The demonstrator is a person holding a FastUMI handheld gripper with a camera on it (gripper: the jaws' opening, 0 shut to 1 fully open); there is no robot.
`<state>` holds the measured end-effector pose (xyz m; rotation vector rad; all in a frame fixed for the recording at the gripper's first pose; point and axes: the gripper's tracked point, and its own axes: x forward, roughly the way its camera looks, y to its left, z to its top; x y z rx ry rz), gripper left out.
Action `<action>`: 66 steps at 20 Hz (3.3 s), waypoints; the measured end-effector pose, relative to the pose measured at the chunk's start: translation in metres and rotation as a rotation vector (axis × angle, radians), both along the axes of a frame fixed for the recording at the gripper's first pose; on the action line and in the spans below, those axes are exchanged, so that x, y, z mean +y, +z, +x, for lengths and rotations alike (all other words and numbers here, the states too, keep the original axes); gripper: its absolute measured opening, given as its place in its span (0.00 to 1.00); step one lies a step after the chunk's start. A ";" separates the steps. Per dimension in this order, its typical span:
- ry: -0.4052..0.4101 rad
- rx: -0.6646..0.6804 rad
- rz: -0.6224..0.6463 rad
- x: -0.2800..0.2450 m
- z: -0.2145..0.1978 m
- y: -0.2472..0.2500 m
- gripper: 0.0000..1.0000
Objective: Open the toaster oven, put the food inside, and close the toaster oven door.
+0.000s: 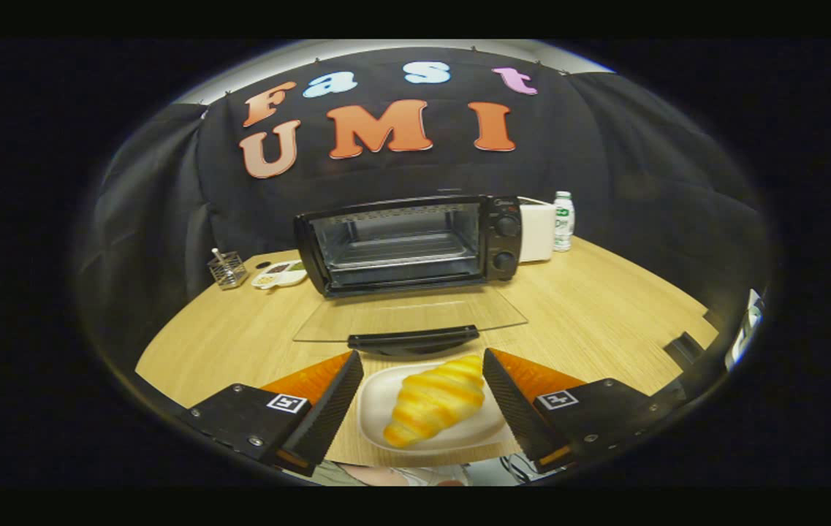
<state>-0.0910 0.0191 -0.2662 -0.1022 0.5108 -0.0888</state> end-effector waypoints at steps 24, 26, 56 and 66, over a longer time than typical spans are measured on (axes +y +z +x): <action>-0.084 0.034 -0.049 0.007 -0.038 -0.067 0.40; -0.076 0.011 -0.025 0.009 -0.038 -0.056 0.37; -0.012 -0.128 0.736 0.079 0.186 0.012 0.37; -0.045 -0.123 0.762 0.086 0.255 0.001 0.37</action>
